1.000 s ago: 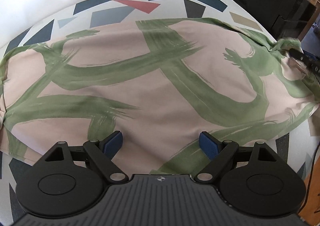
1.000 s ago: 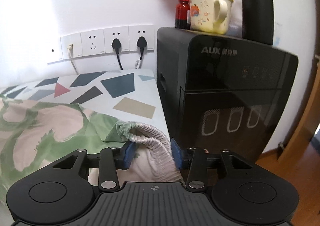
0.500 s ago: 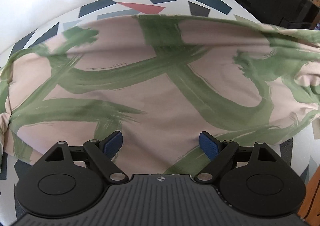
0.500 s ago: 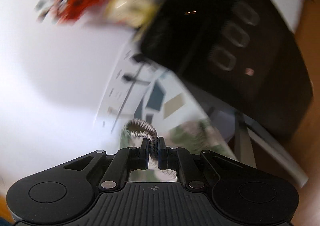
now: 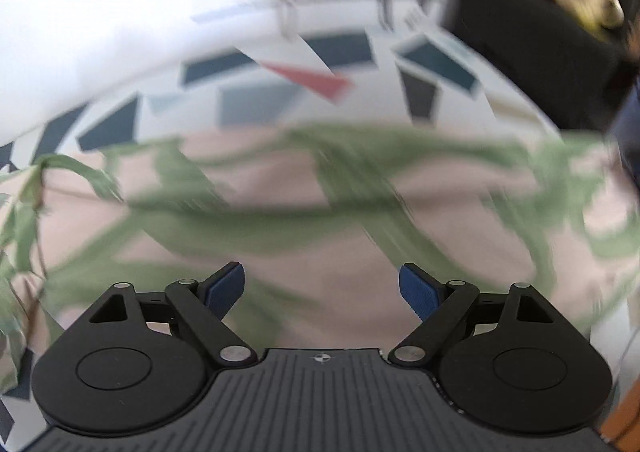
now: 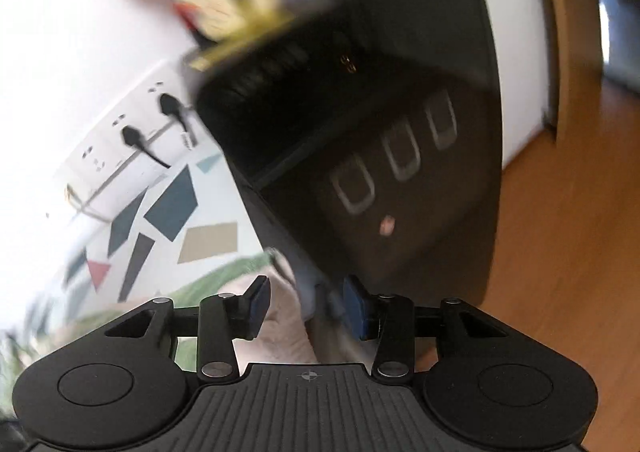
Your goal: Fold clothes
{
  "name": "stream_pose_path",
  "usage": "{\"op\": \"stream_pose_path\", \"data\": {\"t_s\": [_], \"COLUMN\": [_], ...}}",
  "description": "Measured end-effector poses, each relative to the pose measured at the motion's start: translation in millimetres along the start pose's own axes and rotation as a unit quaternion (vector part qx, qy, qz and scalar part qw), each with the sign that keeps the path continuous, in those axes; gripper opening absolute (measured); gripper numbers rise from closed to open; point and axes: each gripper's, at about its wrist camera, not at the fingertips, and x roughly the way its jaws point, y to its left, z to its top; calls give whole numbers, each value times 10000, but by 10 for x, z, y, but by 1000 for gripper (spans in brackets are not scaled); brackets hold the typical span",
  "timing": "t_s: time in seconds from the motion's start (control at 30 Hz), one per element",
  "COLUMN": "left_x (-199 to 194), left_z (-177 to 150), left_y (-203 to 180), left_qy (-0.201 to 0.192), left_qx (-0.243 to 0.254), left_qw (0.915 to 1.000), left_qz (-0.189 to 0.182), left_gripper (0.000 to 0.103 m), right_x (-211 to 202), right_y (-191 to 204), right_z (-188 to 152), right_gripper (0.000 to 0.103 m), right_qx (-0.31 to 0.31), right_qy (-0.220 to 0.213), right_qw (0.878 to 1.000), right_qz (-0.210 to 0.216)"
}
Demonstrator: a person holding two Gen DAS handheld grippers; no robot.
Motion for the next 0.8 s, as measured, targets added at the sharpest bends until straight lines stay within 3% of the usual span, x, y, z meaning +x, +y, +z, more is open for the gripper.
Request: {"op": "stream_pose_path", "data": {"t_s": [0.07, 0.13, 0.23, 0.27, 0.3, 0.4, 0.43, 0.47, 0.5, 0.57, 0.63, 0.67, 0.7, 0.73, 0.77, 0.8], "left_x": [69, 189, 349, 397, 446, 599, 652, 697, 739, 792, 815, 818, 818, 817, 815, 811], "left_z": [143, 265, 320, 334, 351, 446, 481, 495, 504, 524, 552, 558, 562, 555, 545, 537], "left_y": [281, 602, 1033, 1115, 1184, 1261, 1278, 1301, 1326, 1370, 1378, 1373, 1368, 1374, 1382, 1388], "left_qy": [36, 233, 390, 395, 398, 445, 449, 424, 393, 276, 195, 194, 193, 195, 197, 167], "left_qx": [-661, -1543, -2964, -3207, -3391, -3385, -3361, -3430, -3525, -3707, -3678, -3618, -3555, -3547, -3553, -3550], "left_qw": [9977, 9873, 9538, 9460, 9395, 9393, 9400, 9376, 9342, 9278, 9291, 9315, 9339, 9345, 9344, 9347], "left_qz": [144, 299, 291, 276, 273, 346, 375, 377, 371, 332, 327, 325, 321, 244, 147, 48], "left_gripper": [87, 86, 85, 85, 84, 84, 83, 81, 78, 77, 51, 43, 27, 11, 10, 10], "right_x": [-90, -63, 87, 179, 282, 596, 680, 736, 779, 876, 896, 897, 894, 894, 906, 916], "right_y": [139, 315, 631, 753, 875, 1260, 1389, 1545, 1700, 1919, 1937, 1933, 1932, 1938, 1953, 1956], "right_z": [57, 73, 18, -33, -93, -356, -441, -515, -572, -660, -705, -722, -744, -771, -801, -814], "right_gripper": [39, 39, 39, 39, 39, 39, 46, 62, 69, 74, 74, 73, 71, 61, 39, 28], "right_qx": [-354, -564, -783, -777, -756, -917, -1162, -1471, -1750, -2060, -1802, -1640, -1556, -1601, -1730, -1800], "right_qy": [-175, -179, -147, -88, 8, 249, 241, 222, 194, 147, 226, 276, 331, 383, 416, 423], "right_qw": [9992, 9977, 9945, 9937, 9929, 9892, 9870, 9845, 9826, 9782, 9827, 9854, 9867, 9859, 9836, 9823], "right_qz": [52, 344, 677, 803, 916, 1114, 1081, 924, 592, -195, -362, -371, -333, -289, -304, -296]}}
